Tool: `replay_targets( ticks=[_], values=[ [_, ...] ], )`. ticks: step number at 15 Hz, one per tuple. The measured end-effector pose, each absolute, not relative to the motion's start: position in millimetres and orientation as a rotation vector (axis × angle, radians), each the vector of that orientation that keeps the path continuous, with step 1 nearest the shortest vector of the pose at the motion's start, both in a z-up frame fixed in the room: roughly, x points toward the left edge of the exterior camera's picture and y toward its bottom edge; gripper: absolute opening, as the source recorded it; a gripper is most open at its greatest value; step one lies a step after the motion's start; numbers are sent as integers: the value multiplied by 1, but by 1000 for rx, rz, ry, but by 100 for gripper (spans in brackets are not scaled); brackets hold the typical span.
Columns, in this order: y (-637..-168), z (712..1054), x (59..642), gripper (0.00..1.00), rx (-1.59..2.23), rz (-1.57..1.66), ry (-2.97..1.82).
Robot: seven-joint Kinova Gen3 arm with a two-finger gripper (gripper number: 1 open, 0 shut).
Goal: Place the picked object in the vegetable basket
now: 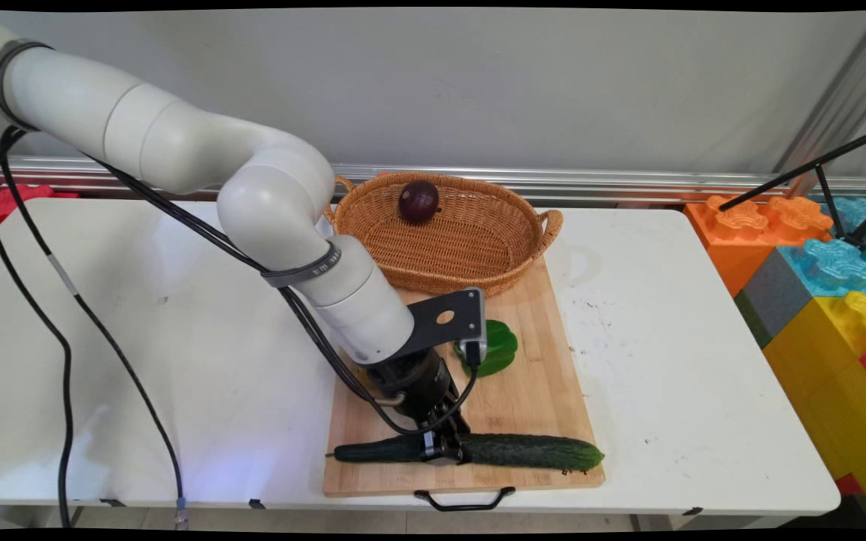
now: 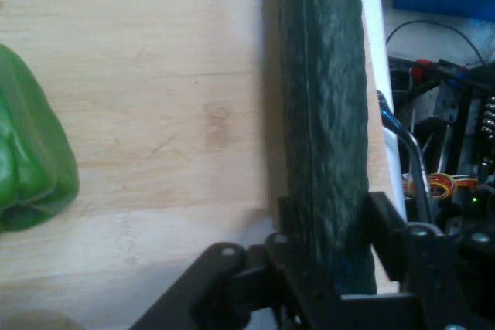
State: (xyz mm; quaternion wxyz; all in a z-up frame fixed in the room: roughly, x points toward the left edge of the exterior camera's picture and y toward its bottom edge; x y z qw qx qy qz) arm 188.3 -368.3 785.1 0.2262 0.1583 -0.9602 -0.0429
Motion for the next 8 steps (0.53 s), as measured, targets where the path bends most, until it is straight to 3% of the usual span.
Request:
replay_targets(
  ticks=[8],
  values=[
    [-369, 796, 187, 0, 428, -89, -2652]
  ],
)
